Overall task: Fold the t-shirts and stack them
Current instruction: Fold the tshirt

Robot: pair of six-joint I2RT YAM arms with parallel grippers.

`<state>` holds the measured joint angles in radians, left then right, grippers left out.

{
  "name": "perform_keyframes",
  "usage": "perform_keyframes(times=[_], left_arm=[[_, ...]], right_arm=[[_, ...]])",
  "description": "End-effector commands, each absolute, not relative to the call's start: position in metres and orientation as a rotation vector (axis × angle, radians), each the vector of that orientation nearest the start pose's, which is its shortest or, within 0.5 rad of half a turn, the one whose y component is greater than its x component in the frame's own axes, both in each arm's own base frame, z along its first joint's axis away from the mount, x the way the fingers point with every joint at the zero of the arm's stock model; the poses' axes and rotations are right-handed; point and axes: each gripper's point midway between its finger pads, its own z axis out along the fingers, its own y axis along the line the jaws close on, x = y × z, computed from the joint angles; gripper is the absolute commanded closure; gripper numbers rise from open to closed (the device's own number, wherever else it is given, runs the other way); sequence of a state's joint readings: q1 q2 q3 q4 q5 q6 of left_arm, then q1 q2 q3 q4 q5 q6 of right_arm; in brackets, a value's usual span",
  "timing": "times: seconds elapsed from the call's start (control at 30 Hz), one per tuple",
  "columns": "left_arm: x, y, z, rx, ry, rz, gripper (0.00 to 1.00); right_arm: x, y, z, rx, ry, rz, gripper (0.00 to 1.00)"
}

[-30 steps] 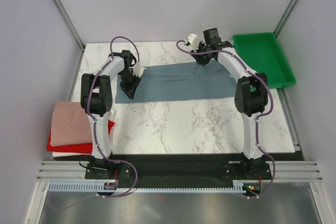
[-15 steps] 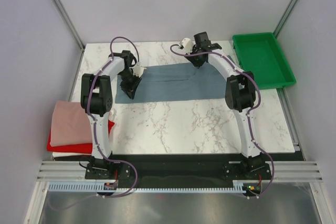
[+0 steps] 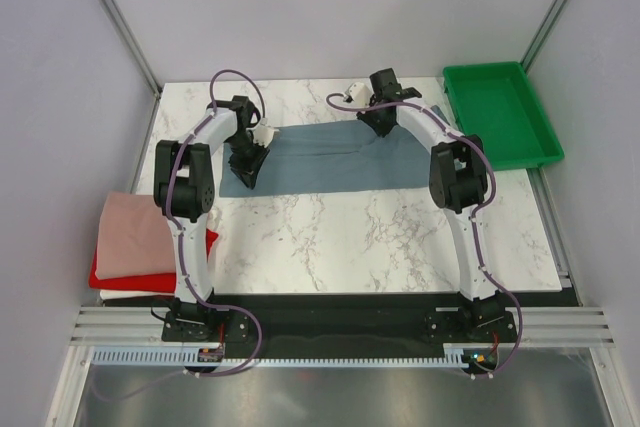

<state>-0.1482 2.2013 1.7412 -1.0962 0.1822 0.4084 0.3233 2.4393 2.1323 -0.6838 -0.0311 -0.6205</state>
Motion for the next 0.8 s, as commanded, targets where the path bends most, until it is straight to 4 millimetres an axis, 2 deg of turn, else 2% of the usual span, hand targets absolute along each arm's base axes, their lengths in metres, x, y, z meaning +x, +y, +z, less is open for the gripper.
perform_keyframes(times=[0.0, 0.07, 0.17, 0.5, 0.67, 0.77], left_arm=[[0.386, -0.073, 0.029, 0.814, 2.954, -0.246, 0.74], [0.386, -0.073, 0.030, 0.816, 2.952, -0.246, 0.74], [0.386, -0.073, 0.030, 0.816, 2.951, -0.248, 0.74], [0.386, -0.074, 0.028, 0.814, 2.952, -0.251, 0.74], [0.384, -0.074, 0.029, 0.819, 2.952, -0.249, 0.74], [0.383, -0.073, 0.029, 0.819, 2.952, -0.239, 0.74]], right_arm=[[0.560, 0.163, 0.069, -1.121, 2.256, -0.089, 0.75], [0.560, 0.162, 0.072, -1.112, 2.255, -0.083, 0.89], [0.560, 0.162, 0.084, -1.093, 2.242, -0.083, 0.98], [0.563, 0.171, 0.135, -1.002, 2.139, -0.030, 1.00], [0.564, 0.179, 0.139, -0.995, 2.115, 0.019, 1.00], [0.565, 0.180, 0.126, -0.986, 2.141, 0.025, 0.96]])
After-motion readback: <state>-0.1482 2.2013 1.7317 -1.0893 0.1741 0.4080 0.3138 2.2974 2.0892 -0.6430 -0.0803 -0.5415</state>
